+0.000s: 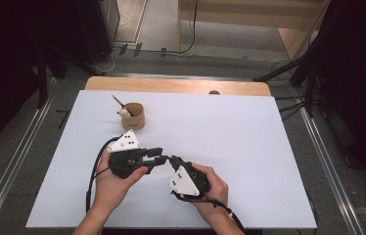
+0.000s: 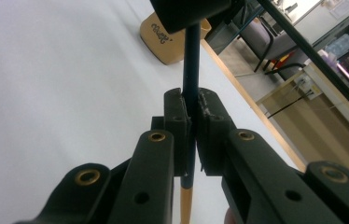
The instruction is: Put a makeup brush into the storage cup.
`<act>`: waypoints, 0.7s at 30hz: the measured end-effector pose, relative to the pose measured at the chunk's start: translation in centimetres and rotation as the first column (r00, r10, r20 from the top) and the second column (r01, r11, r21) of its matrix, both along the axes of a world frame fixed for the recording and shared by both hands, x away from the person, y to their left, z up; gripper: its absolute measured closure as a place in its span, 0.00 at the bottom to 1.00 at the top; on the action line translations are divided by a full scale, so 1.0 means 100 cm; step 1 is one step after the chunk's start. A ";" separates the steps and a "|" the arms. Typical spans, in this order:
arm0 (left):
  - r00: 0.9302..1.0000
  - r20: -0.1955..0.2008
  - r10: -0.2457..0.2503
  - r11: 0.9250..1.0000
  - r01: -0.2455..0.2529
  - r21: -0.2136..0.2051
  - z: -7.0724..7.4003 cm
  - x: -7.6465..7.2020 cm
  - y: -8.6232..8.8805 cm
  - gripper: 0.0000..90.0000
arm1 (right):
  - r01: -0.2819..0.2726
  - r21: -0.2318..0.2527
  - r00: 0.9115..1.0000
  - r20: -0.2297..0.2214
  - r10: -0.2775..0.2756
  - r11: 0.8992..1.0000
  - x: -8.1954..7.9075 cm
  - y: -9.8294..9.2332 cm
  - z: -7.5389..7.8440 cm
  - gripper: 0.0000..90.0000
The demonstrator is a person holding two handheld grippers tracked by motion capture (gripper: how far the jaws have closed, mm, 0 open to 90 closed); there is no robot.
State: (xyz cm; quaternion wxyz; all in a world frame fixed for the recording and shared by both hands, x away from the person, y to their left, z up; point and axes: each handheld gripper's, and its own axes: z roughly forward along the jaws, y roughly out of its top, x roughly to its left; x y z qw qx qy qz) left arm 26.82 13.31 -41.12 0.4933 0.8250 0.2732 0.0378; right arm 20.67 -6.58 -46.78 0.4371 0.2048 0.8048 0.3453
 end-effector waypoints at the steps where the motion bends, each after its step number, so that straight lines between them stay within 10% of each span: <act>1: 1.000 -0.010 0.000 1.000 0.000 0.004 0.000 0.000 0.000 0.76 | 0.002 -0.008 1.000 0.010 -0.002 1.000 -0.001 0.001 0.000 0.95; 13: 0.998 -0.061 -0.029 0.999 0.030 0.021 -0.004 0.002 -0.005 0.96 | 0.001 -0.093 0.998 0.062 0.005 0.996 -0.002 0.005 -0.003 0.95; 21: 0.999 -0.046 0.006 0.998 -0.009 -0.057 -0.006 0.006 0.006 0.96 | -0.014 0.121 1.000 -0.012 0.015 0.993 0.000 -0.006 0.003 0.57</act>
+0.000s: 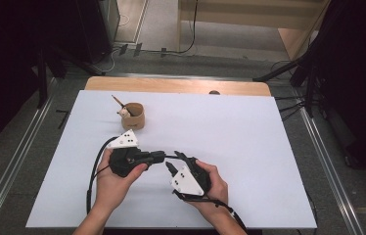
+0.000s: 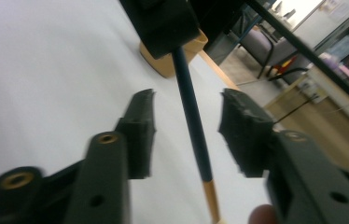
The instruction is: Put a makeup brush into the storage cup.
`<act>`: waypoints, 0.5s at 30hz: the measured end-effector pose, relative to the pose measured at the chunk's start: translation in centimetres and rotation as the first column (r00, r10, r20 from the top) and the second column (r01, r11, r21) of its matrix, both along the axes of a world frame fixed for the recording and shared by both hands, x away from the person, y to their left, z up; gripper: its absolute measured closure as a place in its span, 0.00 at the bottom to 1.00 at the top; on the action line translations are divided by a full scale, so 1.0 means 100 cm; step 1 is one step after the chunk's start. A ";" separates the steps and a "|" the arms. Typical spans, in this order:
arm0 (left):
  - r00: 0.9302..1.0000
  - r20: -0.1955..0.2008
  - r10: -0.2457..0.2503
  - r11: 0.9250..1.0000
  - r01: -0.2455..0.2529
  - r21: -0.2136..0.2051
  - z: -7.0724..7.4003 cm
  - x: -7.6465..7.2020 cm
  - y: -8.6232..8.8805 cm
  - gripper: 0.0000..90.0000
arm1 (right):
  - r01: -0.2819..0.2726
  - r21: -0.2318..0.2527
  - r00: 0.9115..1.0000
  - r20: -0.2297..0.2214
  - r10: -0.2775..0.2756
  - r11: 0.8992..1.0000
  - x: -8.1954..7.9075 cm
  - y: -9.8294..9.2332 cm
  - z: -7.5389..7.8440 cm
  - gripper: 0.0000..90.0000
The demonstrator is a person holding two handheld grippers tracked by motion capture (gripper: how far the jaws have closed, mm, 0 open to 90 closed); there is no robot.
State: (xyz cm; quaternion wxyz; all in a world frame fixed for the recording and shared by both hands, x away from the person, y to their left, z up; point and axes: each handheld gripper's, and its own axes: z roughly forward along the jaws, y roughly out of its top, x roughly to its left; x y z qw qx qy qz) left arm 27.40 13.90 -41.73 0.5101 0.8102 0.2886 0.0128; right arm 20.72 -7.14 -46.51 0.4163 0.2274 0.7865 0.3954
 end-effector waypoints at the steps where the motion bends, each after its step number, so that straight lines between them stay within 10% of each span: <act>1: 1.000 0.006 0.006 1.000 -0.006 -0.011 -0.001 0.000 0.002 0.96 | 0.000 0.037 1.000 -0.016 0.001 0.999 0.000 -0.002 0.001 0.54; 5: 0.999 0.033 0.028 0.998 -0.026 -0.059 -0.003 0.001 0.006 0.96 | 0.005 0.200 0.996 -0.087 0.012 0.980 0.000 -0.010 0.006 0.46; 8: 0.997 0.061 0.047 0.996 -0.042 -0.079 -0.006 0.000 0.007 0.96 | 0.036 0.343 0.986 -0.163 0.022 0.939 0.002 -0.018 0.011 0.31; 15: 0.990 0.110 0.084 0.988 -0.068 -0.138 -0.015 -0.002 0.008 0.96 | 0.218 0.618 0.922 -0.384 0.049 0.755 0.010 -0.039 0.015 0.00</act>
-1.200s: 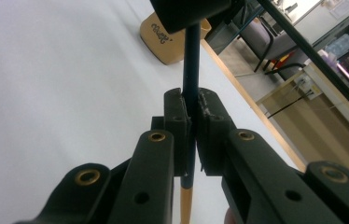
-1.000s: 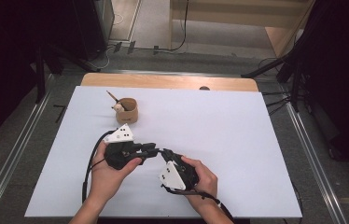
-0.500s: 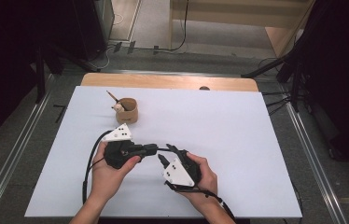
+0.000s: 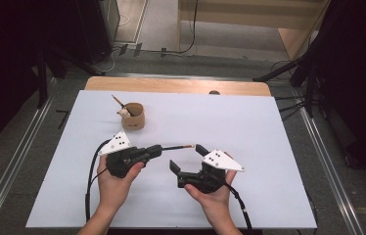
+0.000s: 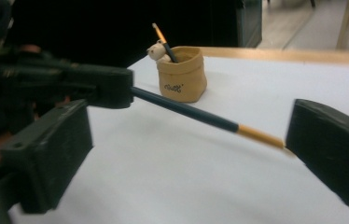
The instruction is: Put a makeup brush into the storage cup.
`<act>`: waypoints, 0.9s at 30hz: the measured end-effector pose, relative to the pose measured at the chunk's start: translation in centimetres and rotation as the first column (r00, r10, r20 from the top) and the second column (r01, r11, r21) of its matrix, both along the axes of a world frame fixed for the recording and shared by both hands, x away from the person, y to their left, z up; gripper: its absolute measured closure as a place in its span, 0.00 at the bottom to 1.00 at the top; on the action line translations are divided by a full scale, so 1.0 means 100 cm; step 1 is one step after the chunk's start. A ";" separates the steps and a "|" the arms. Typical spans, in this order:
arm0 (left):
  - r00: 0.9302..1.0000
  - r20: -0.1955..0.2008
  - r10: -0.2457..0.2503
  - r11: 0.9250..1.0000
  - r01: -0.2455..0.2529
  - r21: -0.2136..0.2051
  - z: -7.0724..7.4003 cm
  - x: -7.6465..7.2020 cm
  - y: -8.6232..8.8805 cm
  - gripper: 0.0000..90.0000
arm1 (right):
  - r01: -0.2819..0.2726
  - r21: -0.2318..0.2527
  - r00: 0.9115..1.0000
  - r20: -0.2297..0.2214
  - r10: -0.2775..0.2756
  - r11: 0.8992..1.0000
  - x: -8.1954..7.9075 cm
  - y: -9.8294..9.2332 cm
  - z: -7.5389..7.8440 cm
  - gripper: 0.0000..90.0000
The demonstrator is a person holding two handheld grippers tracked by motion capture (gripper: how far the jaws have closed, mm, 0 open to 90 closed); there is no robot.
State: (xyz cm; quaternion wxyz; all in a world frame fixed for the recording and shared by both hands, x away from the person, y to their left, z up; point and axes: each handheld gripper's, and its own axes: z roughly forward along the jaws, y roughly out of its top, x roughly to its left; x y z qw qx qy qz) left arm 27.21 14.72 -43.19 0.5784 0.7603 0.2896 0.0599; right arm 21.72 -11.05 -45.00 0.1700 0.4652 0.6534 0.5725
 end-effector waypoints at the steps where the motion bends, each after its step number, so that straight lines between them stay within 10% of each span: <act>1: 1.000 0.004 0.003 1.000 -0.003 -0.017 -0.002 0.000 0.000 0.96 | 0.015 0.036 1.000 -0.026 -0.014 0.999 0.000 -0.002 -0.001 0.00; 6: 1.000 0.012 0.018 0.996 -0.017 -0.088 -0.011 0.000 0.002 0.96 | 0.086 0.223 0.985 -0.163 -0.049 0.971 0.002 -0.011 -0.010 0.00; 10: 0.999 0.028 0.017 0.994 -0.014 -0.107 -0.014 -0.003 -0.001 0.96 | 0.062 0.334 0.969 -0.247 0.024 0.941 0.007 -0.012 -0.018 0.00; 27: 0.996 0.091 -0.022 0.991 0.034 -0.130 -0.016 -0.016 -0.017 0.96 | 0.100 0.555 0.939 -0.327 0.106 0.826 0.014 -0.025 -0.028 0.13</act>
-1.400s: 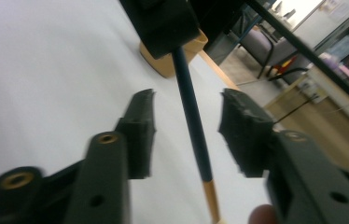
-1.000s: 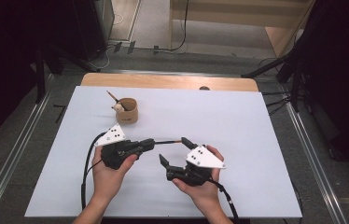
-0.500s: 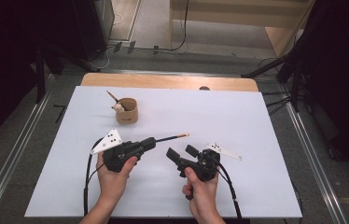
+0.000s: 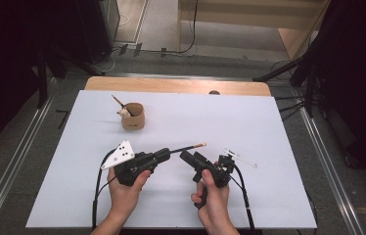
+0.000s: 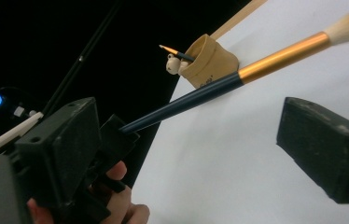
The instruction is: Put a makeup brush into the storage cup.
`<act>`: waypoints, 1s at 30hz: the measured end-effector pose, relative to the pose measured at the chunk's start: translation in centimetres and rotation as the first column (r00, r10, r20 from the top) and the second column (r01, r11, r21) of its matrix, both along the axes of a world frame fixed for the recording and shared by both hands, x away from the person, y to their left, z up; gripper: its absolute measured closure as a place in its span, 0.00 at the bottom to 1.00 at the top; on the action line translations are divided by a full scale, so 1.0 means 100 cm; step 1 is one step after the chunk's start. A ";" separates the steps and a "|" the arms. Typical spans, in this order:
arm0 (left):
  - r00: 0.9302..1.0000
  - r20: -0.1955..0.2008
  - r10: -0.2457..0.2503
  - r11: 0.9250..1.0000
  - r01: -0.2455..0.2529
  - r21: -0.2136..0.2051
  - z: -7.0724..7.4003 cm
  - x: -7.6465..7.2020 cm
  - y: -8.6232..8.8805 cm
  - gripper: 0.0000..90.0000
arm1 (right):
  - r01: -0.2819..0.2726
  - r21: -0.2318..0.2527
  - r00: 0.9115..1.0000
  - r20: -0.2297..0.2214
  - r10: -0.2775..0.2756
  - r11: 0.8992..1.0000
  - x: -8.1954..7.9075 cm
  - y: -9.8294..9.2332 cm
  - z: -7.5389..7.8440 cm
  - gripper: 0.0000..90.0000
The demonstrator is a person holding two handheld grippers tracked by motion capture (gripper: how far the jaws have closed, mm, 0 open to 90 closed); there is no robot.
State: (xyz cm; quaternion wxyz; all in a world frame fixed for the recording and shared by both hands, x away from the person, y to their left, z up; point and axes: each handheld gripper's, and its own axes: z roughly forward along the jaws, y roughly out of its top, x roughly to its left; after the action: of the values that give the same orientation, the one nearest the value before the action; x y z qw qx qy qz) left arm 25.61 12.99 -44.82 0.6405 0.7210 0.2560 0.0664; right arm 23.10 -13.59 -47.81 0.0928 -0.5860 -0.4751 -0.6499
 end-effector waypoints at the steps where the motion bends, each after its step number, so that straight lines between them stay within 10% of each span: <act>1: 1.000 0.000 -0.003 1.000 0.003 -0.002 0.000 -0.001 0.000 0.96 | 0.001 0.014 1.000 0.000 -0.001 1.000 0.000 -0.001 0.000 0.19; 21: 0.999 0.029 -0.044 0.999 0.044 0.006 -0.001 -0.005 -0.006 0.96 | 0.033 0.206 0.998 -0.062 -0.020 0.978 0.009 -0.022 -0.019 0.69; 30: 0.998 0.032 -0.052 0.998 0.051 0.026 -0.002 -0.006 -0.008 0.96 | -0.003 0.274 1.000 -0.005 0.005 0.962 0.011 -0.027 -0.023 0.80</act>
State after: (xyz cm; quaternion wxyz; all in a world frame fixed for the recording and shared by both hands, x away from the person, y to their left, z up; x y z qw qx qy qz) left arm 25.01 12.20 -45.00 0.6369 0.7342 0.2259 0.0649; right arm 24.25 -16.24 -50.11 0.1758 -0.5683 -0.3814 -0.7076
